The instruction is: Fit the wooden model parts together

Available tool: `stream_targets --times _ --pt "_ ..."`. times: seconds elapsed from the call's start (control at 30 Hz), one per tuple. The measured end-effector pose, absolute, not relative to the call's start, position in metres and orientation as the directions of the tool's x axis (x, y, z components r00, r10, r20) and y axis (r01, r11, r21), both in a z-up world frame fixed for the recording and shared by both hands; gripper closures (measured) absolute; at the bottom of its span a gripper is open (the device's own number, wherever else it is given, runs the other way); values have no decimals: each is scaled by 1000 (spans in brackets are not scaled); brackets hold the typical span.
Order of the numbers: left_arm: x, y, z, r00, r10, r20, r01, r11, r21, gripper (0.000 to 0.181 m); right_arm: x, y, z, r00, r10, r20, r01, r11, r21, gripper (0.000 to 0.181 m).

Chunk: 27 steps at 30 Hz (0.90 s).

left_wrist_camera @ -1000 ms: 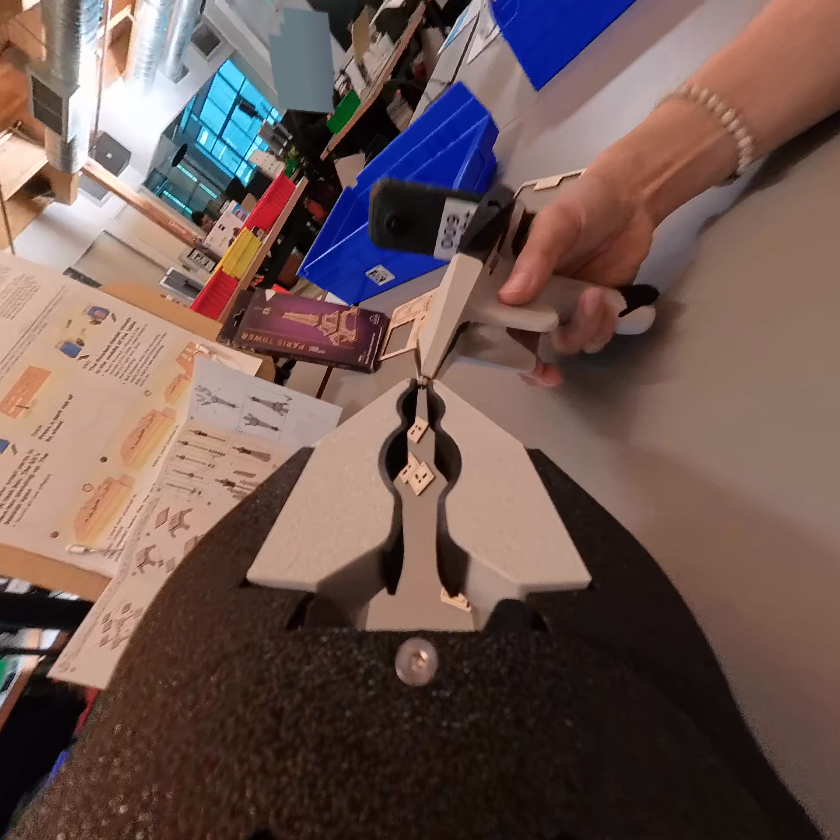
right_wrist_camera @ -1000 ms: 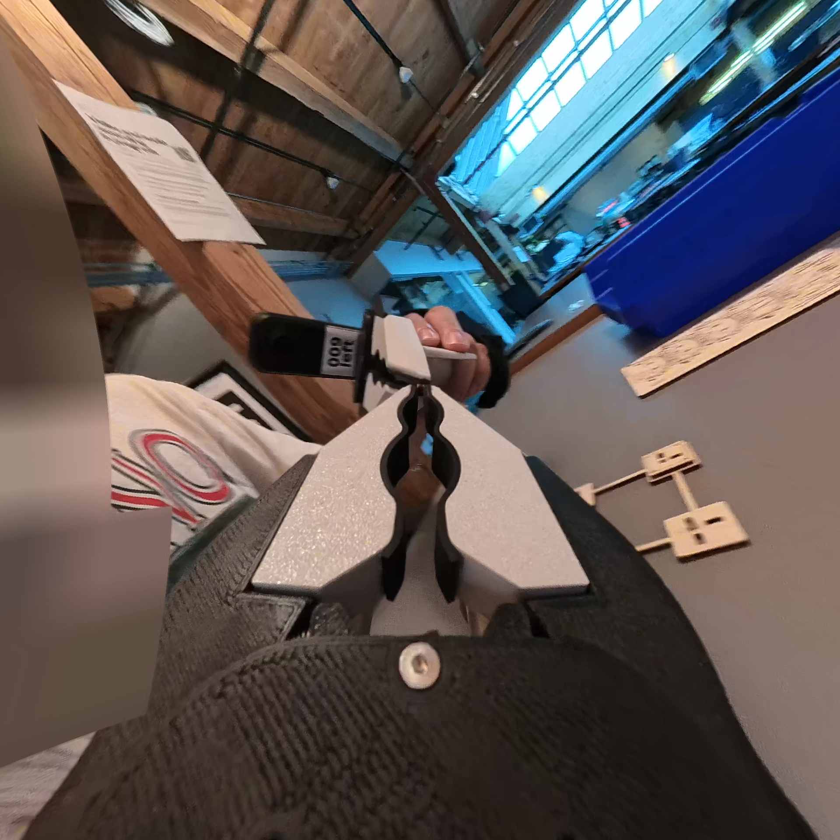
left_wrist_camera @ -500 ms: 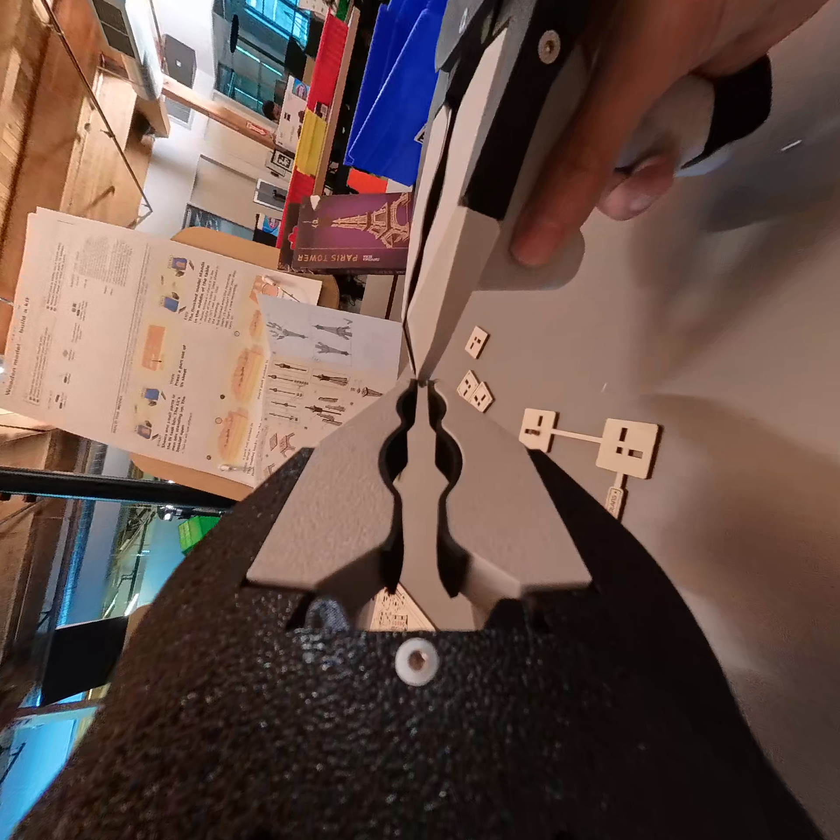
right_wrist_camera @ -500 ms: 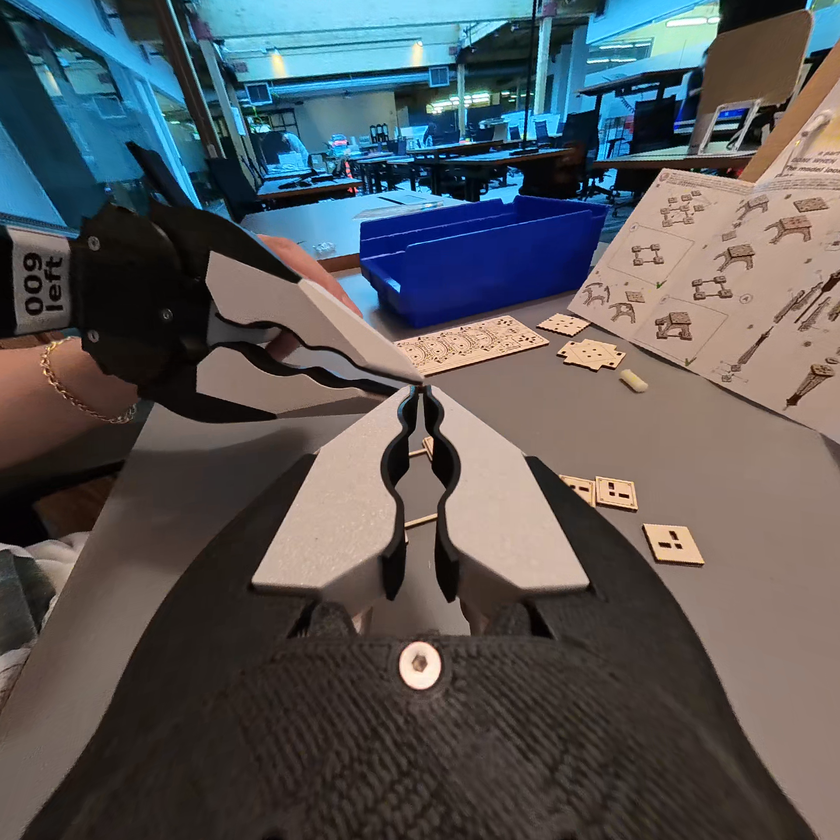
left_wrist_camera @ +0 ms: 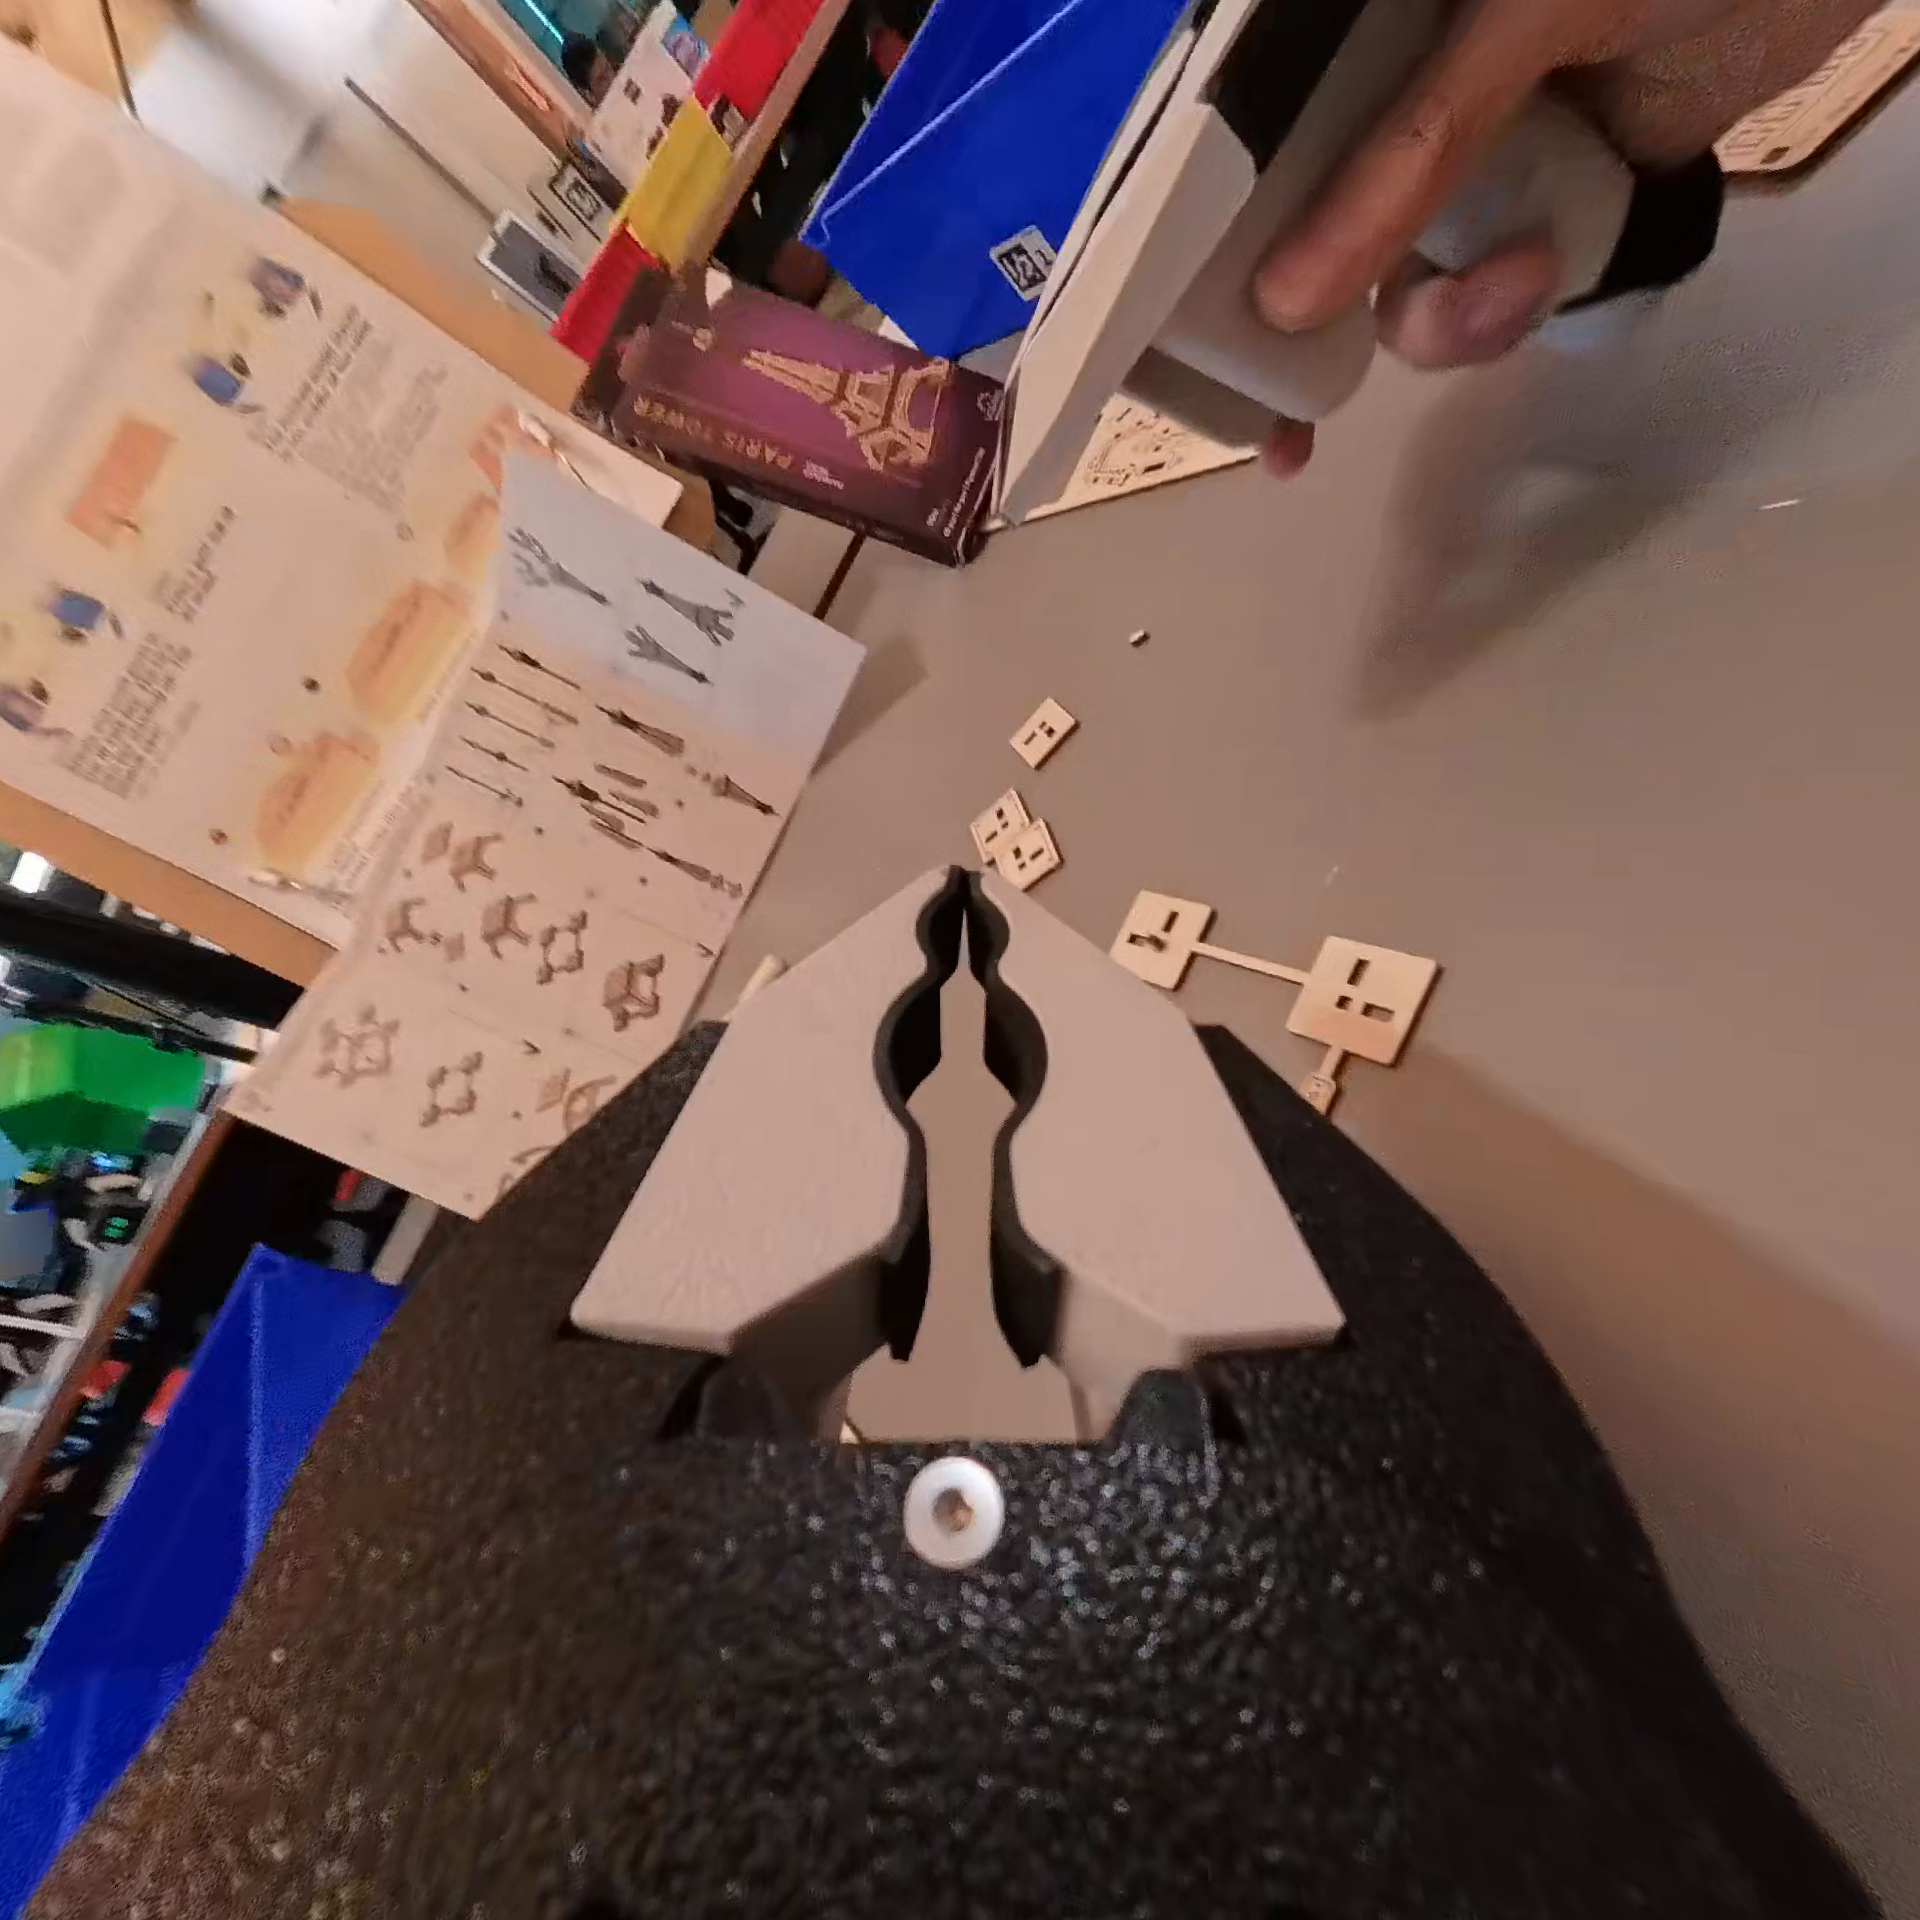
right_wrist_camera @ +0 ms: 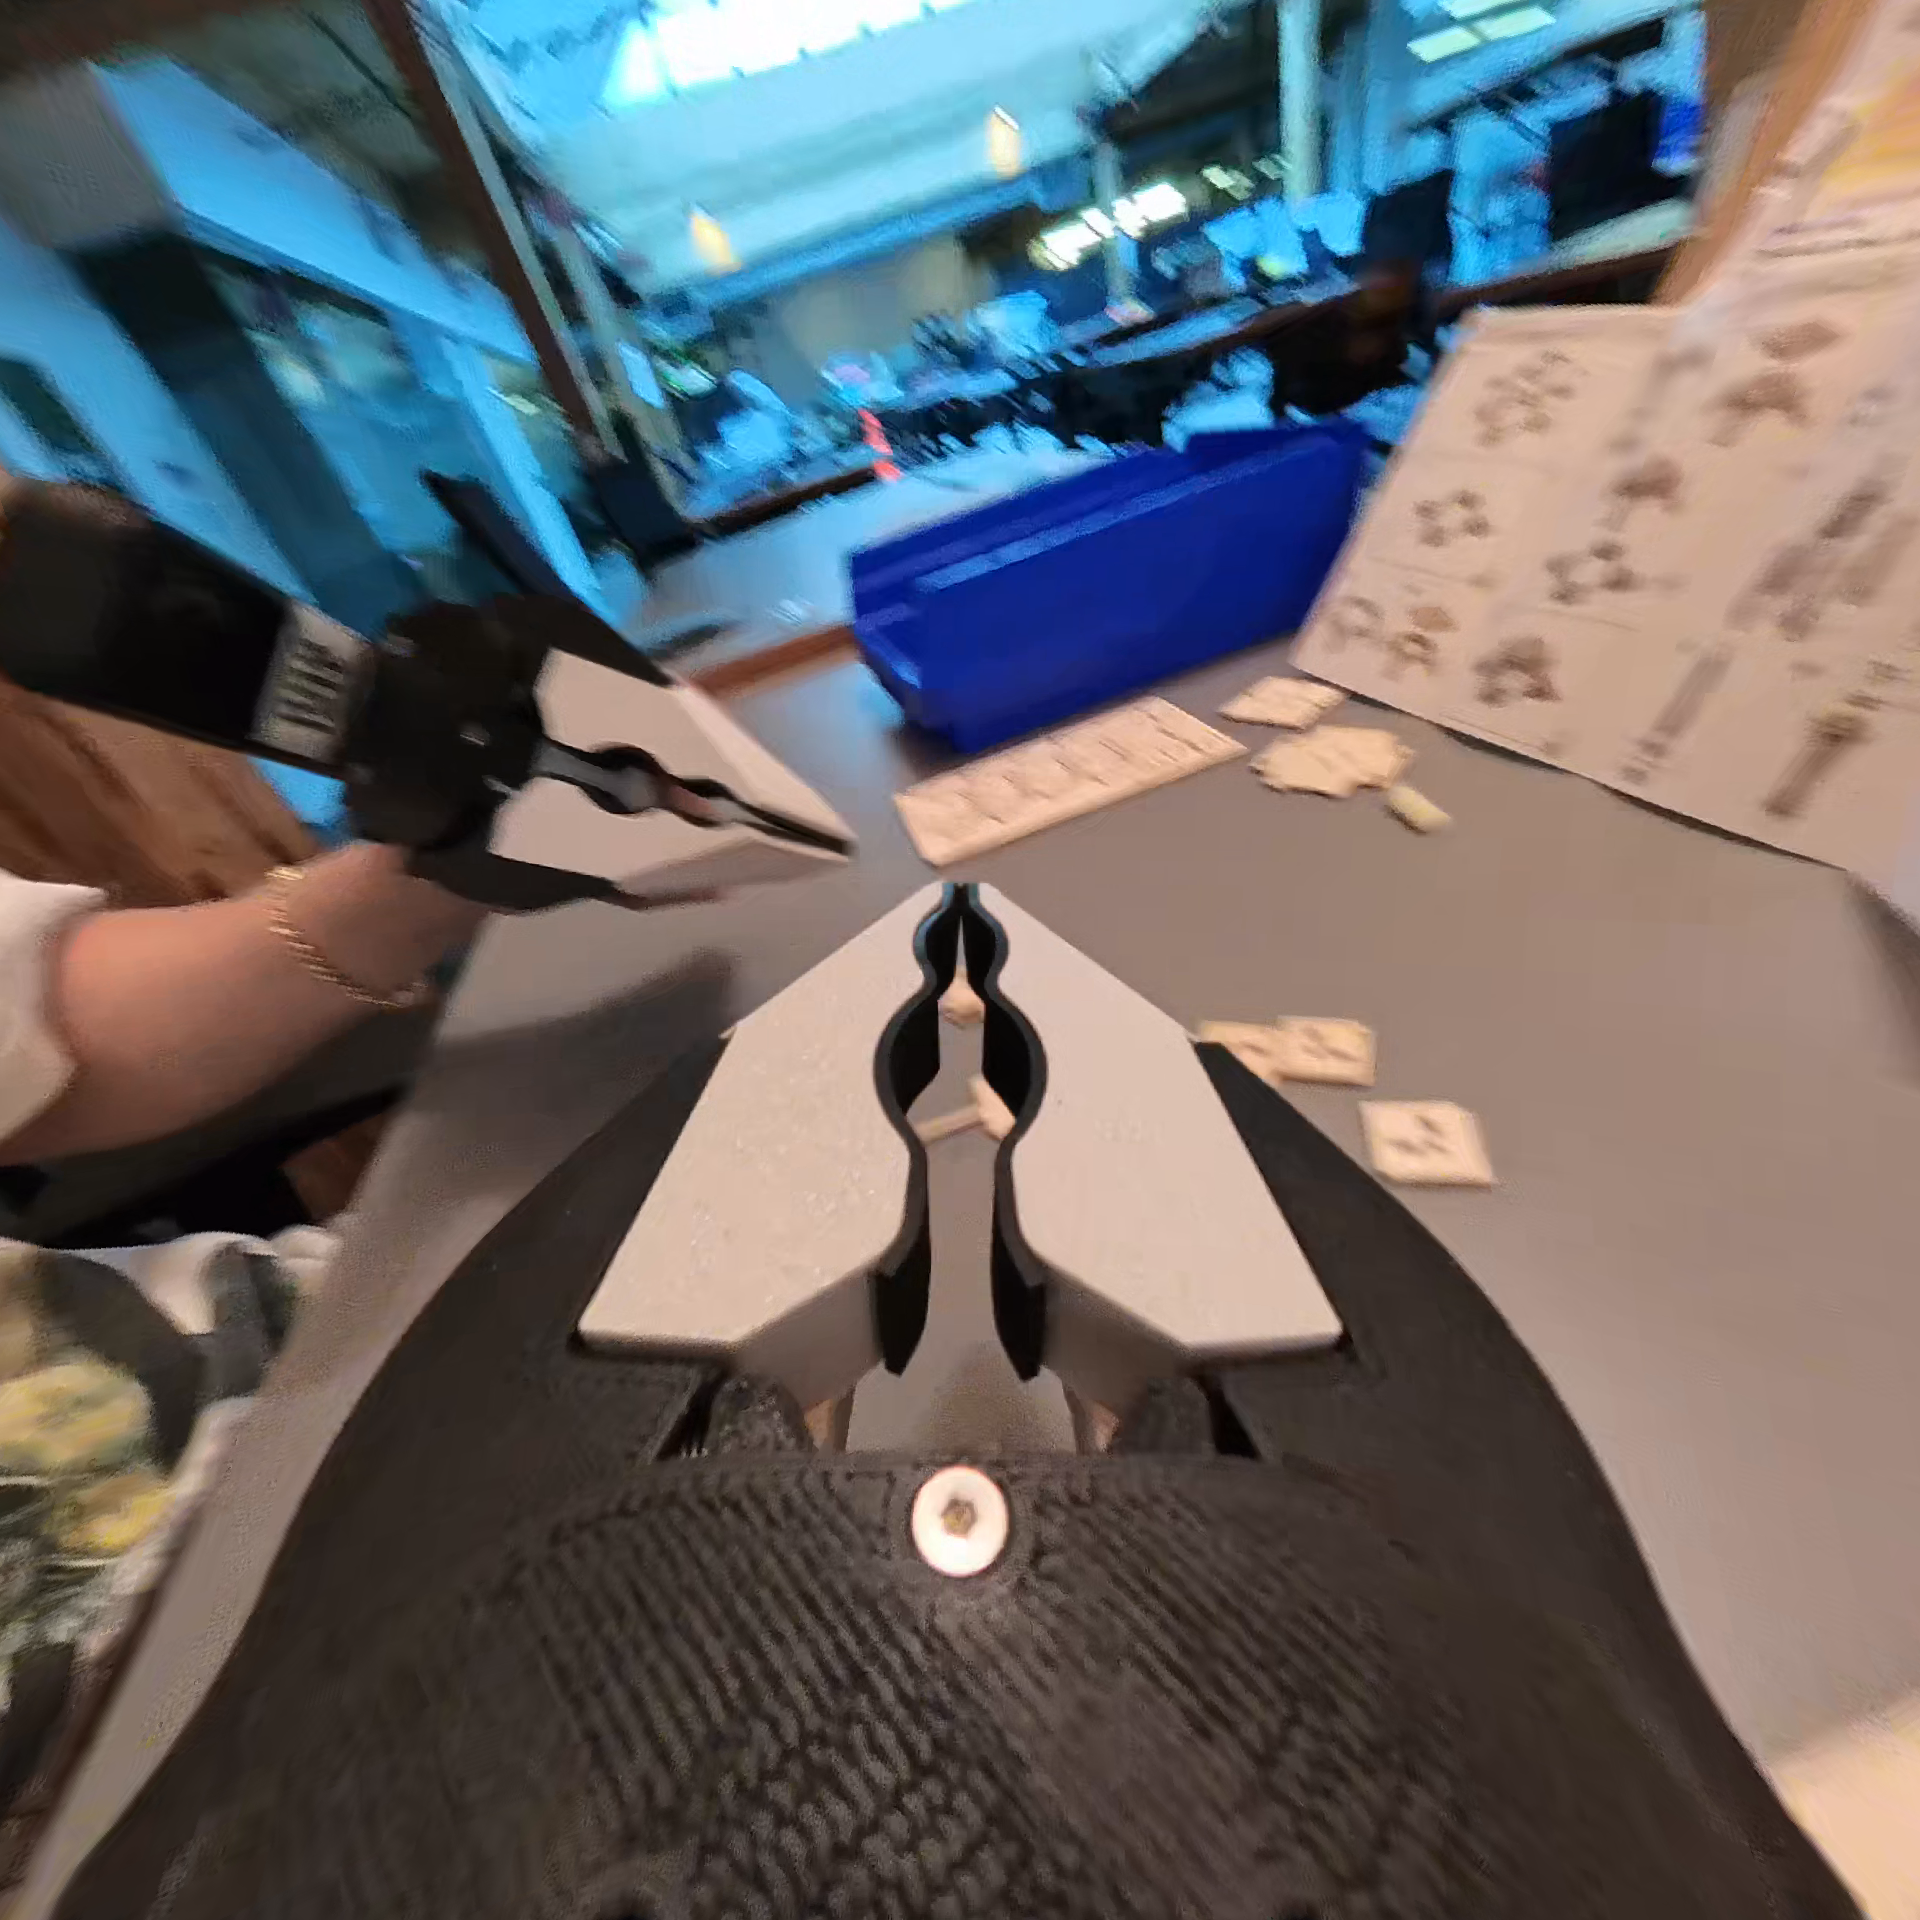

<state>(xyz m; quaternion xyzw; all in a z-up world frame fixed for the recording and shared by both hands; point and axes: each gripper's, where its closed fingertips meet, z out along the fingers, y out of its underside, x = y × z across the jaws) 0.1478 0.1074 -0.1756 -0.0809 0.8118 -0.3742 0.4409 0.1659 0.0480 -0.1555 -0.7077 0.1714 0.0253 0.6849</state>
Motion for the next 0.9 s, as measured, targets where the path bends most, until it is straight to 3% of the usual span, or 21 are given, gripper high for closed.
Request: stream_targets --times 0.27,0.5,0.9 --pt "137 77 -203 -781 -391 -488 106 686 -720 181 235 -39 -183 823 -566 -51 -241 -266 -933 181" --pt "163 35 -205 -903 -251 -349 97 672 -734 178 243 -72 -209 803 -596 5 -286 -392 -874 179" --pt "227 5 -245 -948 249 -196 316 703 -638 160 223 -52 -242 853 -523 -5 -326 -523 -787 168"
